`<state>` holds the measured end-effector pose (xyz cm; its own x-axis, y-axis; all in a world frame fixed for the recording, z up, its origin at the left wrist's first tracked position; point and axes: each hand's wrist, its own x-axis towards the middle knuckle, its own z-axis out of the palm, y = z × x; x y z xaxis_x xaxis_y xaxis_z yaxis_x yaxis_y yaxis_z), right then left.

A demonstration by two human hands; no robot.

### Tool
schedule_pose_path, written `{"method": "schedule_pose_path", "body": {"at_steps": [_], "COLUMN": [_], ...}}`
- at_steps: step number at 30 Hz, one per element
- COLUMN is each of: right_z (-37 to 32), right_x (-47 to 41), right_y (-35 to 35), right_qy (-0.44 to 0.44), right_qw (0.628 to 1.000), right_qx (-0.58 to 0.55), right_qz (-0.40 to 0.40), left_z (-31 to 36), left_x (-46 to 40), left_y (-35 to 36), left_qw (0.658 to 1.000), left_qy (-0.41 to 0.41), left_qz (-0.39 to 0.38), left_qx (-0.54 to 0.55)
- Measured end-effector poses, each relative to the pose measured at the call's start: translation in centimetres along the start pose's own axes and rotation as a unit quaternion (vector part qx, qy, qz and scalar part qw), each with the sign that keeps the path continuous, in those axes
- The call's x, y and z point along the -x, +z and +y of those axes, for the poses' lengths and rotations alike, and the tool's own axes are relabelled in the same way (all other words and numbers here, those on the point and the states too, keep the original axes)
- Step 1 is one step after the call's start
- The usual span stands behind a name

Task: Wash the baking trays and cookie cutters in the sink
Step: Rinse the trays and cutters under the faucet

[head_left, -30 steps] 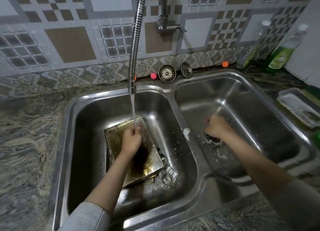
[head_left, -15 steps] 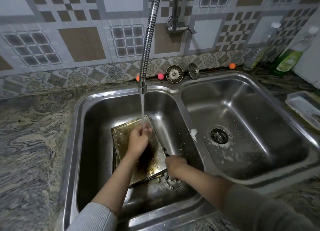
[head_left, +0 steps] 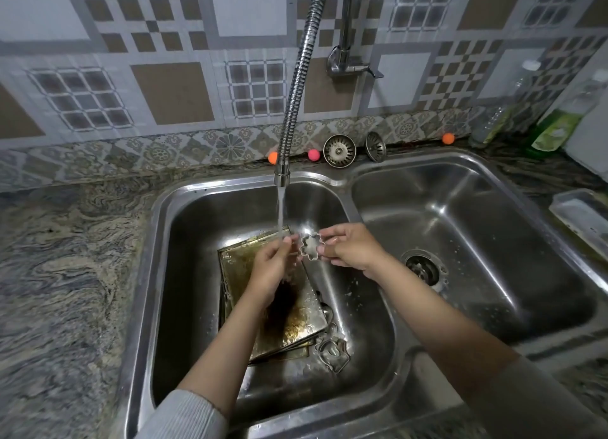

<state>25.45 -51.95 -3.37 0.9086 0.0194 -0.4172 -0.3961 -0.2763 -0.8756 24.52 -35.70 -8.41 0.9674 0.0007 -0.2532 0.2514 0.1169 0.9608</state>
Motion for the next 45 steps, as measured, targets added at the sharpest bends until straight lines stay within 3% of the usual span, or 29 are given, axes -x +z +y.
{"method": "schedule_pose_path", "body": {"at_steps": [6,10,20,30,38,45], "right_z": [-0.7,-0.4,0.4,1.7,2.9,4.2], "right_x": [-0.7,-1.5,-1.6,-0.7,-0.4,0.0], "right_y": [2.6,4.2,6.5,7.1,8.5,7.1], "right_qy": [0.028,0.060,0.061,0.058,0.058,0.062], "right_qw": [0.985,0.966,0.959,0.933,0.925,0.927], "right_qx": [-0.167,-0.252,-0.274,-0.353,-0.370,-0.366], "right_qz": [-0.009,-0.015,-0.023,-0.027,-0.070,-0.052], "left_z": [1.1,1.2,1.3,0.7,0.2,-0.8], "left_x": [0.0,-0.1,0.0,0.5,1.2,1.3], "left_y": [-1.7,-2.4,-2.7,-3.6,-5.2,-4.4], "left_qw": [0.998,0.999,0.996,0.995,0.994,0.996], "left_qy": [0.005,0.033,0.055,0.054,0.037,0.029], "left_qz": [-0.046,-0.019,0.043,0.045,0.038,0.028], "left_qx": [0.037,-0.010,-0.051,-0.077,-0.092,-0.078]}}
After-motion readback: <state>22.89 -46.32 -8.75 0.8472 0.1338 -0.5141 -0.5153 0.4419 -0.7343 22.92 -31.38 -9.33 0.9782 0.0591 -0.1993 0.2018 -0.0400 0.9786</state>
